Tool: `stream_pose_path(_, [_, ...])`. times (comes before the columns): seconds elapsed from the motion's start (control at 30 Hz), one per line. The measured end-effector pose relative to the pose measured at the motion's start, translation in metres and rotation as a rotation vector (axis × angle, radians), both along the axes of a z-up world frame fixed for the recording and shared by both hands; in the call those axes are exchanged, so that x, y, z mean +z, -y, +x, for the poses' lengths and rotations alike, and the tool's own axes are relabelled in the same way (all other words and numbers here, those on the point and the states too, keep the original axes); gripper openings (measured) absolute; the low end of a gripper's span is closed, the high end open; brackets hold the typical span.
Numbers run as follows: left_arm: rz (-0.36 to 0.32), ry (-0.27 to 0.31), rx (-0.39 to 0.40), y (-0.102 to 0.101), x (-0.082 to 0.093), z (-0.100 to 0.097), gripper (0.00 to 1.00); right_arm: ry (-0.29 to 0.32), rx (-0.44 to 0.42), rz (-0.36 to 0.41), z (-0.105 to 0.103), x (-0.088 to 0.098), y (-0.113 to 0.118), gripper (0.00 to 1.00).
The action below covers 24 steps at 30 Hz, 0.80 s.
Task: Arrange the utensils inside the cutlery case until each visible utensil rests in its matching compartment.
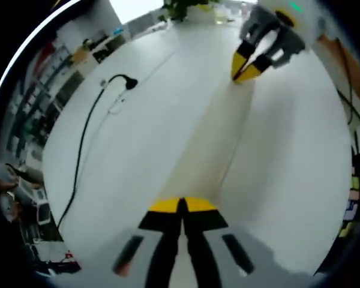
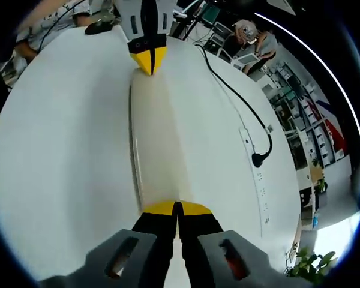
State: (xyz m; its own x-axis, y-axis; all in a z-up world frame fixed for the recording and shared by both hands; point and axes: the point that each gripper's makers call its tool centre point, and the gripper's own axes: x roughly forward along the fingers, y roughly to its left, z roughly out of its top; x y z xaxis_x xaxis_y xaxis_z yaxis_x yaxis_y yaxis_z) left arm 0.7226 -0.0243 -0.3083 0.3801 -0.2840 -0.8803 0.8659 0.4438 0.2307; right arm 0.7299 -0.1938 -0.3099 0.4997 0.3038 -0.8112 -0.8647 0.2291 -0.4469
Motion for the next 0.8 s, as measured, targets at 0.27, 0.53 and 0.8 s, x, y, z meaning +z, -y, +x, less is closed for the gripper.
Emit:
stream_pose_path(0.27, [0.094, -0.031, -0.085, 0.002, -0.002, -0.004, 0.01, -0.013, 0.017, -0.01, 0.003, 0.0, 0.0, 0.0])
stream_pose_path(0.53, [0.185, -0.082, -0.116, -0.007, 0.0, 0.016, 0.0, -0.02, -0.019, 0.061, 0.009, 0.002, 0.0, 0.0])
stream_pose_path(0.8, [0.194, -0.099, -0.116, -0.008, -0.003, 0.009, 0.0, -0.017, -0.024, 0.079, 0.007, 0.001, -0.003, 0.0])
